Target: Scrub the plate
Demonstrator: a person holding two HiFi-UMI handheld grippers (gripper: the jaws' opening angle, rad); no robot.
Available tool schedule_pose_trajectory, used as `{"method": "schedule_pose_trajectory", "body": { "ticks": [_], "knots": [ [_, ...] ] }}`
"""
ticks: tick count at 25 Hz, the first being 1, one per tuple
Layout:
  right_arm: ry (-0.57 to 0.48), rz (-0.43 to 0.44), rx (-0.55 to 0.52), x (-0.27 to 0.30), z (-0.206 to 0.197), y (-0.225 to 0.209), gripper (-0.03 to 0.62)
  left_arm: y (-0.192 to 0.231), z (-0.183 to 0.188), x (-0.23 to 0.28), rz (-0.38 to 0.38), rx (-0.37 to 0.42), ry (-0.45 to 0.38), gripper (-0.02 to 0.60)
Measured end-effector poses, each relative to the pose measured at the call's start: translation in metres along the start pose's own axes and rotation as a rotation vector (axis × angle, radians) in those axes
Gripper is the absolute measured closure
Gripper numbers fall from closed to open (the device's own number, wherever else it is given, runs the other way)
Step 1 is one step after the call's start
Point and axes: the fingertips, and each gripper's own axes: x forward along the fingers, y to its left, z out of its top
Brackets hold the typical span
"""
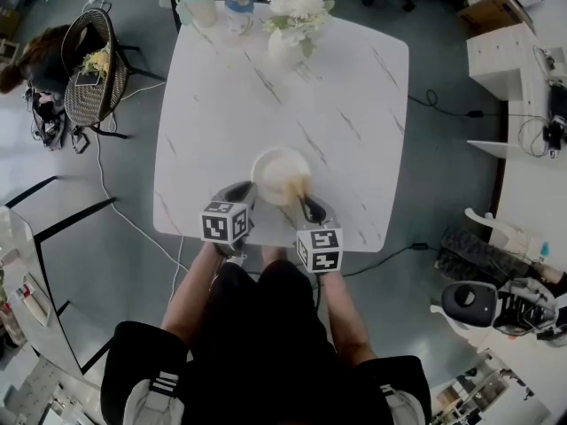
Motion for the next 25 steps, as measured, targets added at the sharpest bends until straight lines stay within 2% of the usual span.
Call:
{"method": "schedule_pose_trajectory", "body": {
  "ticks": [6,10,14,20,25],
  "knots": [
    [-0.015,-0.011,0.008,-0.003,0.004,-0.005,0.548,-0.003,0.002,-0.002,-0.02,0.007,-0.012,0.531],
    [-0.032,-0.031,0.018,-0.008,0.01,-0.013,0.548,-0.005,0.001,-0.006,-0.057,0.002,-0.029,0.481],
    [-0.072,-0.059,0.023,-0.021,0.022,-0.02,0.548,-0.011,0.011,-0.017,-0.067,0.02,-0.058,0.477],
    [-0.135,-0.105,0.032,-0.047,0.038,-0.02,0.548,-0.029,0.036,-0.043,-0.103,0.071,-0.13,0.479],
    [-0.226,-0.138,0.022,-0.08,0.06,-0.012,0.548,-0.053,0.061,-0.077,-0.144,0.143,-0.214,0.479]
  ]
}}
